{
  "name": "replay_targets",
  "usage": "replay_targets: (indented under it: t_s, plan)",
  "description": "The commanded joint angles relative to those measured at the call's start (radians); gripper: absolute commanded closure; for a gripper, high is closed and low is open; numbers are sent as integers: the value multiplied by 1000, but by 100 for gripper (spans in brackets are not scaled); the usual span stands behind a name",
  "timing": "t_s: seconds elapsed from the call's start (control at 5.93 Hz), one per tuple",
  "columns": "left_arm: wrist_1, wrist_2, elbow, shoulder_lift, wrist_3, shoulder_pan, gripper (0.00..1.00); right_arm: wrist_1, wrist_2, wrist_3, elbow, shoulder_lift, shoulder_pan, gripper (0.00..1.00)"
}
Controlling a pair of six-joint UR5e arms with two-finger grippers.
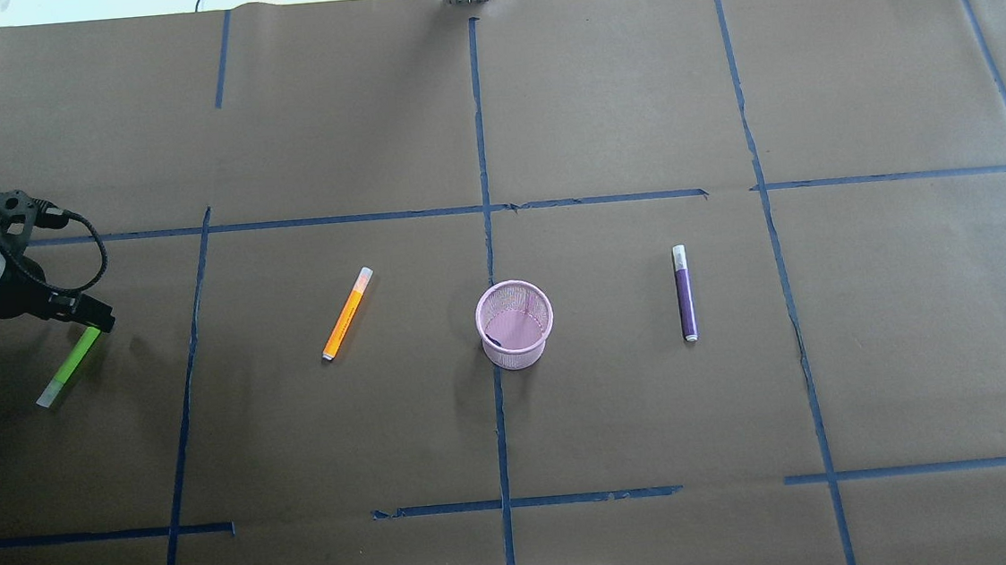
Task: Collect pens into pen holder
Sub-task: 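Lower the left gripper onto the green highlighter and grasp it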
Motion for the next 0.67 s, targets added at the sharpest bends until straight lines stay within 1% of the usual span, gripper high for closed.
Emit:
replay_targets:
  t_s: [0.0, 0.34, 0.51]
  plan:
    - [1, 0, -2, 1, 0, 11, 11, 0, 0, 0, -9, 2, 0, 0]
    - [1, 0, -2, 1, 0, 25, 13, 0, 0, 0, -9, 2, 0, 0]
    - [2, -1, -2, 1, 0, 26, 21, 0, 0, 0, -12, 0, 0, 0]
